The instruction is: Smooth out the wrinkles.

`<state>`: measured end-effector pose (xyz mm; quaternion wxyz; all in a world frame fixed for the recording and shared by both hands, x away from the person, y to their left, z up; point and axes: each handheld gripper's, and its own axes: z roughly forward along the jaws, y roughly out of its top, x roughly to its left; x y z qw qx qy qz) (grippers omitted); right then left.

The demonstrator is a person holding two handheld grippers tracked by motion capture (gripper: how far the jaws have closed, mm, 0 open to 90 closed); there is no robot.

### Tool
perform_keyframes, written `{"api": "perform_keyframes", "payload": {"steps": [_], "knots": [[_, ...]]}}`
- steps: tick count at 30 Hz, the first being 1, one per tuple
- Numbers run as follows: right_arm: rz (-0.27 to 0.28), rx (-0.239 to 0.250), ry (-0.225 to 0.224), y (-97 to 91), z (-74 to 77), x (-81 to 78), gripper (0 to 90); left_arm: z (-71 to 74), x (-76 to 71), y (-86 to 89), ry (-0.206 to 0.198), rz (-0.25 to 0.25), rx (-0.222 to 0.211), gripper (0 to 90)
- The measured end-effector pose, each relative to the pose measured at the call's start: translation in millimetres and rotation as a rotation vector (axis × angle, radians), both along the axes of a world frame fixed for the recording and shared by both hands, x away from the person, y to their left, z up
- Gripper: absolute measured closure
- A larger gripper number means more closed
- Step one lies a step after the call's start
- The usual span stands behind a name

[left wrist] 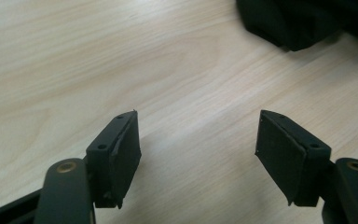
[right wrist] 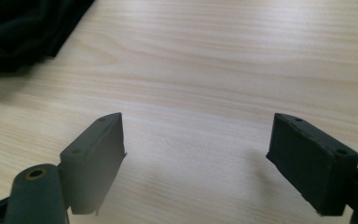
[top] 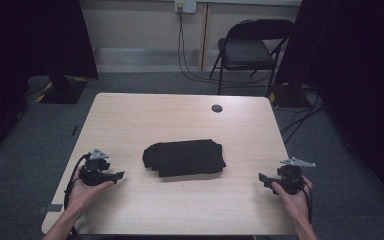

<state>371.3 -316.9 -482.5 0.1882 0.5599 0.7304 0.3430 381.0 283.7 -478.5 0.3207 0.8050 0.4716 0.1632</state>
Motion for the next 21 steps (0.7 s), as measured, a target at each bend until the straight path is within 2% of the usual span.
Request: {"api": "perform_keyframes", "payload": {"steps": [1,2,4,5,7,10,11,12,13,14,15,16,21], "knots": [[0.0,0.0,0.0,0.0,0.0,0.0,17.5,0.0,0.0,0.0,0.0,0.0,0.0,30.3],[0.01,-0.023,0.024,2.1,-5.6,0.0,17.4,-0.6,0.1,-1.6,-0.002,0.01,0.017,29.4],[0.028,-0.068,0.044,7.6,-10.2,0.6,16.6,-7.1,2.7,-3.9,0.028,0.009,0.042,27.4],[0.032,-0.099,0.034,11.2,-10.8,0.0,18.4,-8.0,2.7,-4.3,0.029,0.019,0.053,27.9],[0.033,-0.124,0.011,16.4,-13.2,-0.7,16.3,-11.0,3.2,-4.5,0.022,0.016,0.044,26.0],[0.02,-0.115,-0.029,19.3,-17.6,-2.3,14.3,-16.2,3.7,-5.4,-0.018,0.013,0.034,18.0],[0.02,-0.115,-0.029,19.3,-17.6,-2.3,14.3,-16.2,3.7,-5.4,-0.018,0.013,0.034,15.4],[0.025,-0.106,-0.056,18.7,-20.2,-3.1,14.2,-19.9,4.0,-4.9,-0.047,0.017,0.013,13.9],[0.027,-0.101,-0.067,18.4,-21.2,-3.3,14.2,-19.9,4.0,-4.9,-0.047,0.017,0.013,13.3],[0.026,-0.101,-0.069,18.5,-21.4,-3.3,14.2,-22.3,4.4,-4.6,-0.069,0.014,0.005,12.5],[0.026,-0.101,-0.069,18.5,-21.4,-3.3,14.2,-22.3,4.4,-4.6,-0.069,0.014,0.005,11.9],[0.024,-0.102,-0.069,18.7,-21.4,-3.3,14.2,-25.5,4.1,-3.8,-0.099,0.01,-0.01,11.2],[0.024,-0.102,-0.07,19.1,-21.5,-2.9,14.2,-25.6,4.4,-4.5,-0.099,0.013,-0.009,11.2]]}}
